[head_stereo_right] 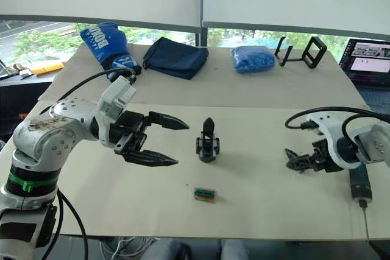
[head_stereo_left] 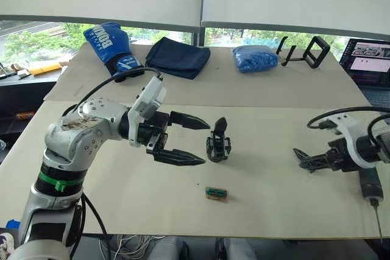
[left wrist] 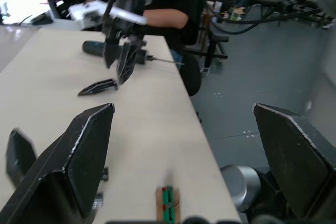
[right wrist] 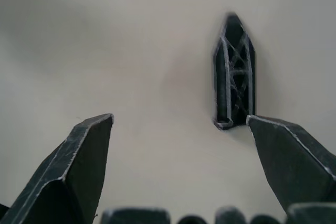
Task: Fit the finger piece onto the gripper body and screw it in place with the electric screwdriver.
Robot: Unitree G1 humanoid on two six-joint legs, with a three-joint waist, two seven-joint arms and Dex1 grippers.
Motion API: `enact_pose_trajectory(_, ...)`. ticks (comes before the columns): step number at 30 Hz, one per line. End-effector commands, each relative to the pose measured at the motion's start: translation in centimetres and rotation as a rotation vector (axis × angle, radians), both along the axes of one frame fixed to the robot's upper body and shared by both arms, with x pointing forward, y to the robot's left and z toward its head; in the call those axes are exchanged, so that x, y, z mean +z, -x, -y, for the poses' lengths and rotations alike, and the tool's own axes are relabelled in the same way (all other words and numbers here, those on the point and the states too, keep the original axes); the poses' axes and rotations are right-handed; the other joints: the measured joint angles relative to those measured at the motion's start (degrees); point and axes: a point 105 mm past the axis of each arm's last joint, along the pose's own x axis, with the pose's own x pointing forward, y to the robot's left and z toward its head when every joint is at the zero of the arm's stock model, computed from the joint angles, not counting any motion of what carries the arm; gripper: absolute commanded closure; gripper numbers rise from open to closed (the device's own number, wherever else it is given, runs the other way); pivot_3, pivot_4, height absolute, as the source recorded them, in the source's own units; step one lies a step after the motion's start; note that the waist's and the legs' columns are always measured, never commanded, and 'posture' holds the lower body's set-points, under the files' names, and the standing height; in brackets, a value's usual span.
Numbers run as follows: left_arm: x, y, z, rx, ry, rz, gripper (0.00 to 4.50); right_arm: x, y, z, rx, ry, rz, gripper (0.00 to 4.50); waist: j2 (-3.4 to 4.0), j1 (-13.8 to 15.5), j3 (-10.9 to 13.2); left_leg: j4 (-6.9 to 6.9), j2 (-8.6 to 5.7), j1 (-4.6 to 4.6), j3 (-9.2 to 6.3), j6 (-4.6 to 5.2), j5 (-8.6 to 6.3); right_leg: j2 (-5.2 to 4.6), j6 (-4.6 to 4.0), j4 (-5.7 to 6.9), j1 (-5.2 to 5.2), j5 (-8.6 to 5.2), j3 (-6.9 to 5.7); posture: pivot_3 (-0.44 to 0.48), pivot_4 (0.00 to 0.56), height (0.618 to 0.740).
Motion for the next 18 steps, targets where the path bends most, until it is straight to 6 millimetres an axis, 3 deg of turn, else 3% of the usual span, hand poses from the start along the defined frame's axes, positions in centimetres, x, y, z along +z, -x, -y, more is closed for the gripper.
enact_pose_trajectory(1,2.1,1.4,0.2,-0.035,0.044,0.049,0.03,0.2,-1.7,1.0,0.023,0.025,0.023,0.0,-0.01,-0.3,0.0,0.03,0.01,0.07,0.0,-0.02,0.01,0.0,0.01,0.03,0.06,0.0,0.03,0.0,0.15,0.74)
enact_pose_trajectory(8,2.2,1.2,0.4,0.011,0.039,0.093,0.03,-1.7,-2.9,1.3,0.088,0.043,-0.013,0.0,0.0,-0.3,0.0,0.01,0.02,0.19,-0.01,-0.15,0.08,0.03,0.02,0.07,0.15,-0.01,0.0,0.0,0.15,0.74)
enact_pose_trajectory(13,2.2,0.6,0.4,0.043,0.034,0.104,0.0,-2.9,-3.3,1.8,0.163,0.086,-0.007,1.52,0.02,-0.2,0.0,0.0,0.0,0.19,-0.03,-0.23,0.12,0.01,0.02,0.07,0.18,-0.01,-0.1,0.0,0.15,0.74)
enact_pose_trajectory(18,2.2,-2.4,0.6,0.219,0.057,0.082,0.0,-1.9,-2.5,2.5,0.291,0.144,0.044,3.27,0.04,0.2,0.0,0.0,0.0,0.21,-0.1,-0.27,0.14,0.02,0.02,0.06,0.23,-0.01,-0.16,0.0,0.15,0.74)
